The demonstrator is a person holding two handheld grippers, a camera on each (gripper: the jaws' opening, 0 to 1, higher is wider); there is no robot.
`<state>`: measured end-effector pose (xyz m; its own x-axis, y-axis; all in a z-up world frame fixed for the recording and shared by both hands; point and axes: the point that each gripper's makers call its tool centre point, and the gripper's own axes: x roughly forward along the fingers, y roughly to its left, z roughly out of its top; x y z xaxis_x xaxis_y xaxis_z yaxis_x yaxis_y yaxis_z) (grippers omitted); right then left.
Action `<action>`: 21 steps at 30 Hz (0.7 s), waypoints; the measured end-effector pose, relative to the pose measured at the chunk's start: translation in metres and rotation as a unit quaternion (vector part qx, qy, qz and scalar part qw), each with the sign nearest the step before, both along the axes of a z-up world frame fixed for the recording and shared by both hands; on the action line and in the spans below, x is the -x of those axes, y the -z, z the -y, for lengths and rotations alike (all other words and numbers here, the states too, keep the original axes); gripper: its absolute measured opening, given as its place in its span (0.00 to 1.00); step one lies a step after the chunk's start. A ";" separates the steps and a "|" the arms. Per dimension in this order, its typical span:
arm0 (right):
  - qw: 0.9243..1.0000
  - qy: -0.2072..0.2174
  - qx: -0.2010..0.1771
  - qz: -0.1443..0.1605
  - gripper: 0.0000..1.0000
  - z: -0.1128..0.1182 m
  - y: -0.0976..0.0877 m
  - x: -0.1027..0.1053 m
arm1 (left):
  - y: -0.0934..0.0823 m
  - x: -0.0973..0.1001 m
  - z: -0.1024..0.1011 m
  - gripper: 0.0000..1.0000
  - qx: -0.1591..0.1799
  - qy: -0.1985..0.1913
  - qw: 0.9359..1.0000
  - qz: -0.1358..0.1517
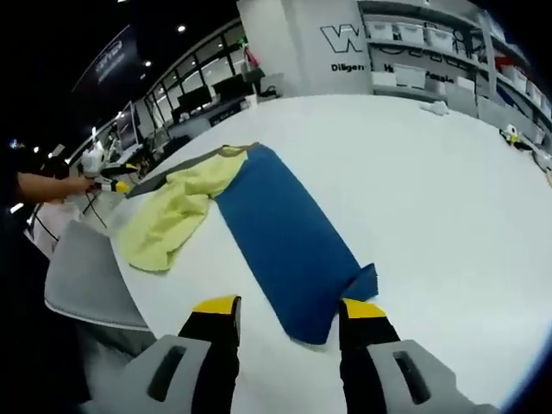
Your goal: Fold the garment on the visible template until the final outline fits inside the template.
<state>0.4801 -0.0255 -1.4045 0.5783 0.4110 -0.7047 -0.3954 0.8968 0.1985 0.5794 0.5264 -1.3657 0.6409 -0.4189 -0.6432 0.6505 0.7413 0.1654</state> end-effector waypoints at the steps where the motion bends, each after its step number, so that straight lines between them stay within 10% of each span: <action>1: 1.000 0.003 0.007 0.004 0.45 0.004 -0.001 0.001 | 0.000 0.000 0.000 0.60 0.001 0.000 1.000 0.000; 9: 0.999 -0.001 0.027 0.021 0.48 0.010 -0.005 0.005 | 0.004 0.003 0.008 0.60 0.003 0.013 1.000 -0.003; 21: 0.993 -0.102 0.028 0.045 0.44 -0.060 -0.011 -0.001 | 0.005 0.020 0.026 0.60 0.024 0.051 0.998 -0.013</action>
